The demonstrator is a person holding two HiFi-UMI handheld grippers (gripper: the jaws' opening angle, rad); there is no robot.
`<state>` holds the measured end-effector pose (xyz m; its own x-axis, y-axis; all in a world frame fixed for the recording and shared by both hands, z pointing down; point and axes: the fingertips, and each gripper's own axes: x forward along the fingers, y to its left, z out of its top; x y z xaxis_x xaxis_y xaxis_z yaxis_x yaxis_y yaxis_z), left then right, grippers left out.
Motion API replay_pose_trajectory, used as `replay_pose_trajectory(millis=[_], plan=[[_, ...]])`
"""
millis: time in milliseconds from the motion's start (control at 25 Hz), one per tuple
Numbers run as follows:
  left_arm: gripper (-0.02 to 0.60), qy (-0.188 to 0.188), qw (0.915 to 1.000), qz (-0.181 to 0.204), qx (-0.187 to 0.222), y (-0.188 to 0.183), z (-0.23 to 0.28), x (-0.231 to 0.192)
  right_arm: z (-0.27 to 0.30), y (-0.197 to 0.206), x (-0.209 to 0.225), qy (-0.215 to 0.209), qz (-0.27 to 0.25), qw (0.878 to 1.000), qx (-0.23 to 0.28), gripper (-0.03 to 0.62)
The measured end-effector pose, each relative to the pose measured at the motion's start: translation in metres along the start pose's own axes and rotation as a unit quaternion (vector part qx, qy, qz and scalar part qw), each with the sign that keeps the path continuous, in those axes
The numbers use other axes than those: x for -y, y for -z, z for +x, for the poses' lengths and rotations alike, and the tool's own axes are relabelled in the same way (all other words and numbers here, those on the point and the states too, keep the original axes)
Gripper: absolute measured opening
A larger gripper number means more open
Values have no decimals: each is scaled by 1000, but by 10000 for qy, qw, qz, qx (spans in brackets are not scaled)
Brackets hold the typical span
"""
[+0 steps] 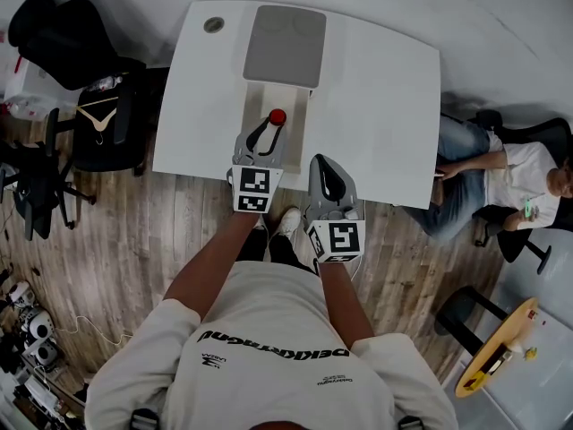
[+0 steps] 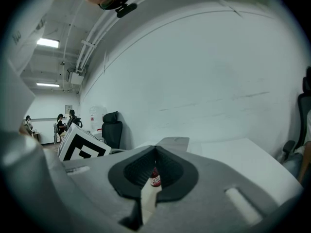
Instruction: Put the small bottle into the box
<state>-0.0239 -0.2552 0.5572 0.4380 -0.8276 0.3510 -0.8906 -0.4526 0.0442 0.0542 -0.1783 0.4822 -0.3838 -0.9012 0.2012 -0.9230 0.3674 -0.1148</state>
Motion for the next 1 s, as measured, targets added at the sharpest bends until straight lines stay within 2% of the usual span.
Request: replay_pose_trajectory(millis=[200, 400, 680, 1000], plan=[[78, -51, 9999, 70, 132, -9, -12, 6, -8, -5, -1, -22, -43, 10000, 51, -2], [64, -81, 9997, 143, 182, -16, -23, 8, -14, -9, -4, -36, -68, 9999, 92, -2], [5, -135, 9991, 197, 346, -29, -39, 13, -22, -18, -8, -70, -129, 9998, 166, -2], [0, -93, 9984, 210, 511, -43, -64, 23, -34, -27, -14, -49, -242, 9994, 235, -2]])
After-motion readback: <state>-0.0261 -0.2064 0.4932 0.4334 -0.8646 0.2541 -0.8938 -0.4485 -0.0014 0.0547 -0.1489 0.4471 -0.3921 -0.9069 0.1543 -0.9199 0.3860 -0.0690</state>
